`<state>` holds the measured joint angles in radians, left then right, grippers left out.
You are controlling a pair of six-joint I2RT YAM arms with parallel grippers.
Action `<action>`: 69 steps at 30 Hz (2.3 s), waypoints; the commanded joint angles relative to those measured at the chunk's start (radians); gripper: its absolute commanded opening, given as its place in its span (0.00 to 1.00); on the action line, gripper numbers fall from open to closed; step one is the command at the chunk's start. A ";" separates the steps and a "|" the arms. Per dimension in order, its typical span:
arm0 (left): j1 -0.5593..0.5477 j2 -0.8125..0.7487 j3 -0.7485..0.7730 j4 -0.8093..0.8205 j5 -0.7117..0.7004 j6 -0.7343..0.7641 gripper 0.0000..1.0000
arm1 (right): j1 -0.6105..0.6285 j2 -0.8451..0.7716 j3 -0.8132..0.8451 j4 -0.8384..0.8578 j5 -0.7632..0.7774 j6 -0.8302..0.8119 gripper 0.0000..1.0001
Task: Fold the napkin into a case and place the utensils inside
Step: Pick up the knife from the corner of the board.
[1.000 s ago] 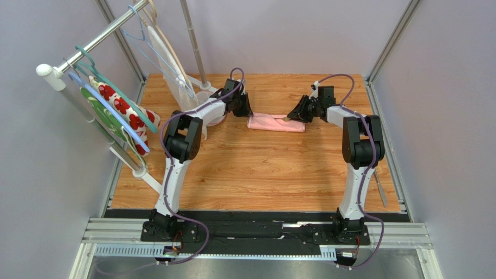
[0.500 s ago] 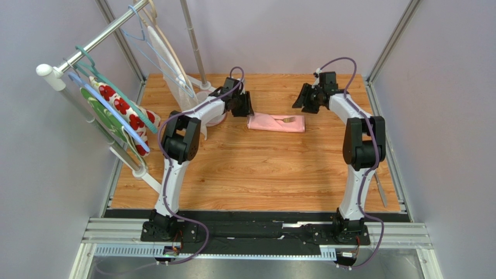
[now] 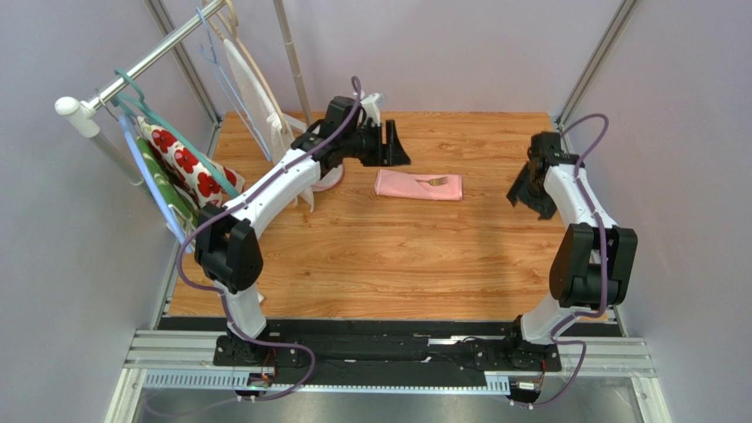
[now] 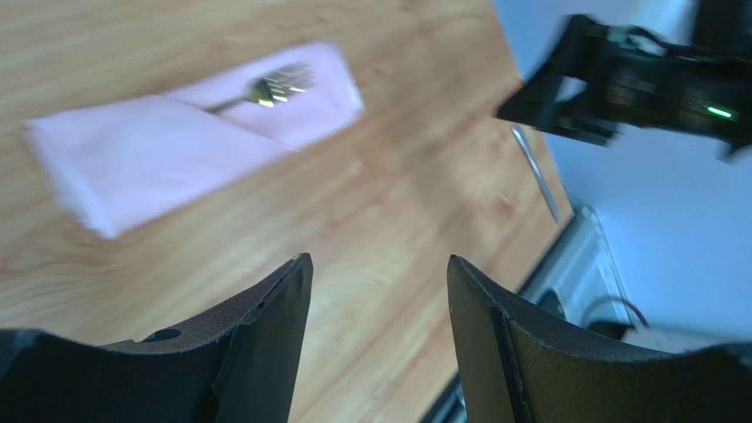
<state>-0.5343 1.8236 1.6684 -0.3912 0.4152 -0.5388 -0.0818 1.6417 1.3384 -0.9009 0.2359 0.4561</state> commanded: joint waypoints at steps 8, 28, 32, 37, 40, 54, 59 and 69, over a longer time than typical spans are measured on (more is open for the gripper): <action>-0.315 -0.086 -0.150 0.055 0.194 -0.026 0.64 | -0.318 -0.298 -0.447 0.129 0.057 0.121 0.73; -0.395 -0.072 -0.151 0.032 0.292 0.010 0.63 | -0.495 -0.309 -0.486 0.077 0.145 0.799 0.75; -0.395 -0.041 -0.113 0.025 0.326 0.008 0.62 | -0.506 -0.223 -0.463 0.097 0.135 0.820 0.75; -0.395 -0.001 -0.041 -0.029 0.346 0.043 0.62 | -0.513 -0.114 -0.438 0.131 0.134 0.826 0.73; -0.395 0.017 -0.012 -0.047 0.355 0.063 0.62 | -0.518 -0.094 -0.433 0.172 0.123 0.819 0.71; -0.385 0.051 0.016 -0.020 0.412 0.028 0.62 | -0.506 0.012 -0.424 0.192 0.068 0.785 0.59; -0.385 0.068 0.025 -0.002 0.433 0.007 0.61 | -0.489 -0.051 -0.415 0.154 0.057 0.771 0.60; -0.385 0.065 0.024 0.014 0.445 -0.012 0.61 | -0.501 -0.137 -0.320 0.063 0.132 0.740 0.75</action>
<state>-0.9207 1.8931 1.6527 -0.4133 0.8364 -0.5396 -0.5709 1.5234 0.9649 -0.8185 0.3187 1.2129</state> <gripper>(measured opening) 0.611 0.733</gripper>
